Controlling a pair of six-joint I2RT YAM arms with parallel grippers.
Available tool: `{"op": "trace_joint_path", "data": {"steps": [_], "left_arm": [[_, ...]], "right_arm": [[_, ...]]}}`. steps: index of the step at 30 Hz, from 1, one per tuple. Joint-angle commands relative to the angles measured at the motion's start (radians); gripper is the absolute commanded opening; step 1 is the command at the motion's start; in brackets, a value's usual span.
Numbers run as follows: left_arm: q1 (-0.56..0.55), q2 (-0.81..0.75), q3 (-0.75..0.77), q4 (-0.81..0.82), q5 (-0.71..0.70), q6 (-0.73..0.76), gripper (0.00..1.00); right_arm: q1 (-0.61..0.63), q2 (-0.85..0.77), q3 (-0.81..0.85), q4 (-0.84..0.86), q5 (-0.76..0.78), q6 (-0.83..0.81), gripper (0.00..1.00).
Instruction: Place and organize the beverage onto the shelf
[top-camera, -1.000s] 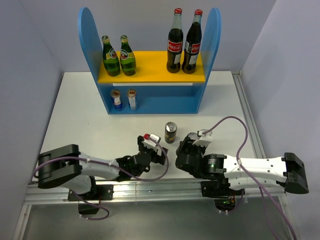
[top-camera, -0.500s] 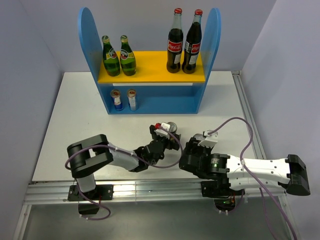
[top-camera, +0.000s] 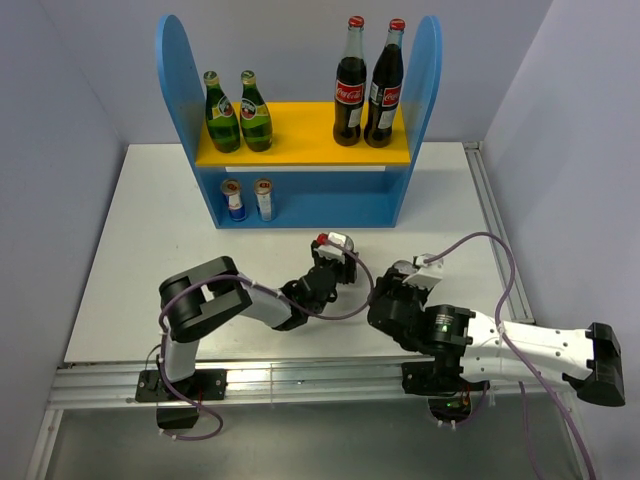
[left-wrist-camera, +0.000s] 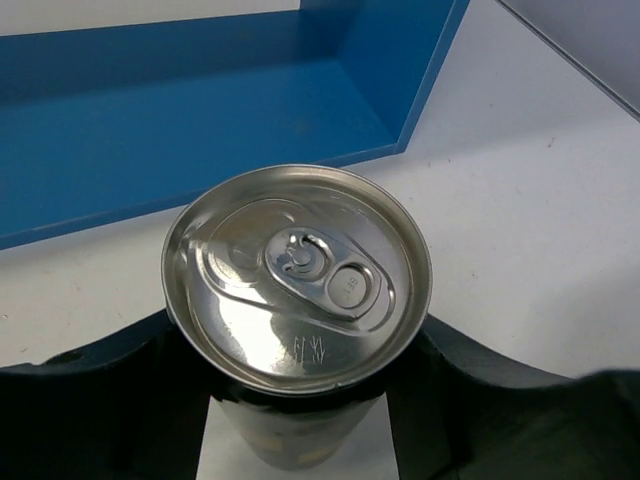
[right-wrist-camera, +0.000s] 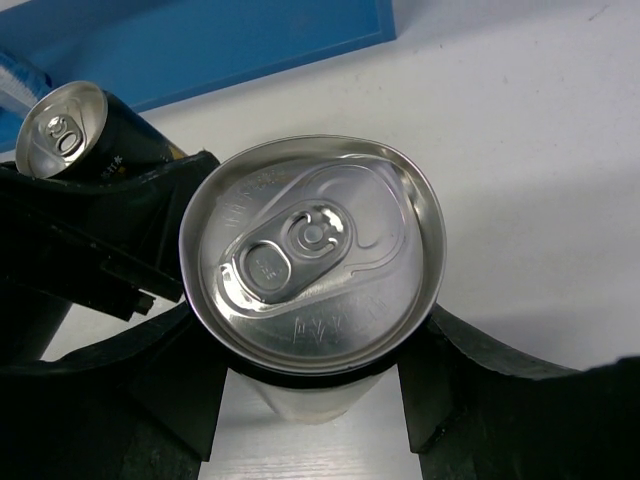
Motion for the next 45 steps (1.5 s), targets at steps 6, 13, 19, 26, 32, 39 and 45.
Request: {"op": "trace_joint_path", "data": {"steps": [6, 13, 19, 26, 32, 39, 45], "left_arm": [[0.021, -0.073, -0.033, 0.037, -0.015, 0.005, 0.00], [0.020, -0.260, -0.132, -0.093, -0.035, -0.024, 0.00], [0.012, -0.446, -0.223, -0.159, -0.059, -0.021, 0.00], [0.013, -0.533, -0.258, -0.167, -0.076, 0.013, 0.00], [0.016, -0.601, -0.310, -0.159, -0.073, -0.008, 0.00], [0.016, -0.665, -0.372, -0.158, -0.068, -0.035, 0.00], [0.015, -0.690, -0.401, -0.149, -0.076, -0.035, 0.00]], "right_arm": [[-0.142, 0.046, 0.002, 0.380, -0.079, -0.313, 0.00], [-0.323, 0.170, 0.040, 0.623, -0.220, -0.448, 0.00], [-0.453, 0.348, 0.123, 0.801, -0.252, -0.542, 0.00], [-0.552, 0.575, 0.249, 0.978, -0.289, -0.602, 0.00], [-0.611, 0.793, 0.378, 1.046, -0.272, -0.665, 0.00], [-0.686, 0.933, 0.490, 1.080, -0.269, -0.703, 0.00], [-0.707, 1.018, 0.554, 1.114, -0.240, -0.750, 0.00]]}}
